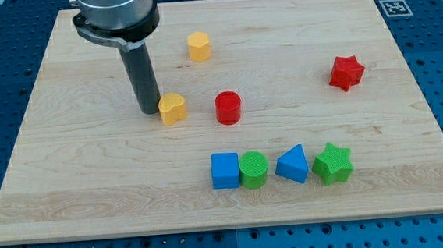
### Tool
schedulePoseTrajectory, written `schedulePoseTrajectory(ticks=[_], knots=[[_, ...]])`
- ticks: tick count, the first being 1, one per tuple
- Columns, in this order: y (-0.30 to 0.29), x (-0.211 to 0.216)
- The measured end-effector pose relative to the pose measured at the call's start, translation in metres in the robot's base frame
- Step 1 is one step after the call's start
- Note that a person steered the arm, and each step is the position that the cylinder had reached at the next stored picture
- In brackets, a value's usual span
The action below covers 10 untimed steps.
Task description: Nudge the red circle down a bit
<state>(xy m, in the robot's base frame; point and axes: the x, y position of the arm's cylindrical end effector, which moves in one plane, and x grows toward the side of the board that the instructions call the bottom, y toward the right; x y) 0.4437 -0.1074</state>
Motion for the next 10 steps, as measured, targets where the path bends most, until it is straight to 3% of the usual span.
schedulePoseTrajectory(ticks=[2,3,4,5,7,10], knots=[[0.000,0.000],[0.005,-0.025],[0.021,-0.054],[0.059,-0.055],[0.112,-0.045],[0.132,-0.010]])
